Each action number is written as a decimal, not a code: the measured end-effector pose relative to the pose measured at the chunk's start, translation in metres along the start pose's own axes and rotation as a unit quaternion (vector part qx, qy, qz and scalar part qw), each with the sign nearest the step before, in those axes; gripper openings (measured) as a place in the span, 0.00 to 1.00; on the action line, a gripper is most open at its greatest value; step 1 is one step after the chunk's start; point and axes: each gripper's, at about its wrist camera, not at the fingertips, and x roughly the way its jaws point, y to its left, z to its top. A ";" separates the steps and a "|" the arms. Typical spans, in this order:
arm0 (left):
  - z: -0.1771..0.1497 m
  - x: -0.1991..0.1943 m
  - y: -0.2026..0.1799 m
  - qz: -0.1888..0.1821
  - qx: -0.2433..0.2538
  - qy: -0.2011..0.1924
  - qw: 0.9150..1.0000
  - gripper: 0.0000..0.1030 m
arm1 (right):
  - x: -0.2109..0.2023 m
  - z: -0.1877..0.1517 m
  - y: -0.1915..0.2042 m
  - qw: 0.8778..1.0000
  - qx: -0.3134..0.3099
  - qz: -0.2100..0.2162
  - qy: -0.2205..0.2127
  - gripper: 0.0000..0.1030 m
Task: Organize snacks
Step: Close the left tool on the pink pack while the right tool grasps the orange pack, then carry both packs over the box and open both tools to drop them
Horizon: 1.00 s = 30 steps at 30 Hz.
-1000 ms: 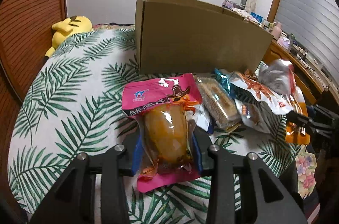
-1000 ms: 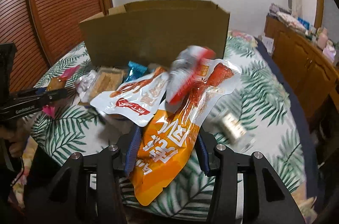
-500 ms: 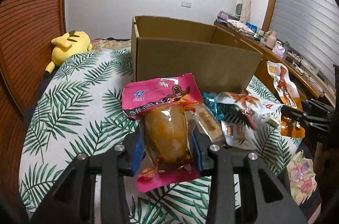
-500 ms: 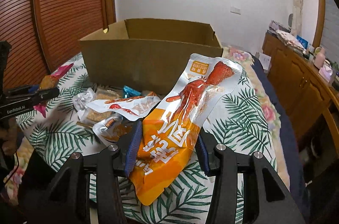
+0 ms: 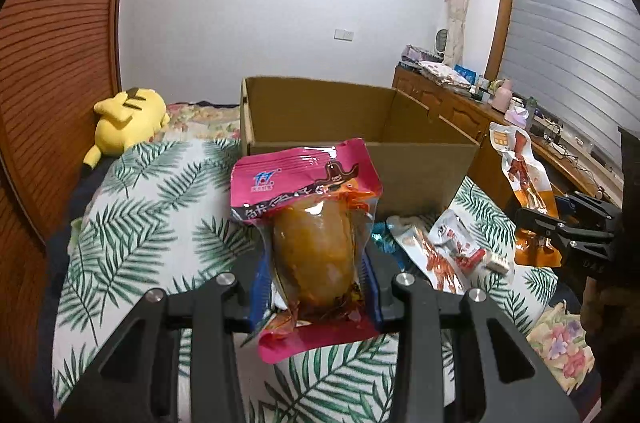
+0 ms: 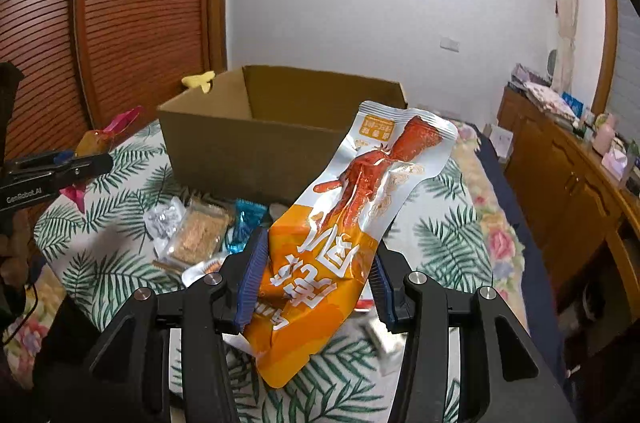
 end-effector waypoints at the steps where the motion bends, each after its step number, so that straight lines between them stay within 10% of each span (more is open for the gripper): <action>1: 0.003 0.000 -0.001 0.000 0.001 -0.002 1.000 0.35 | 0.000 0.003 0.000 1.000 -0.003 0.001 -0.003 0.47; 30: 0.125 0.086 -0.005 -0.001 0.036 -0.015 0.999 0.36 | 0.086 0.117 -0.005 0.998 -0.023 0.052 -0.040 0.48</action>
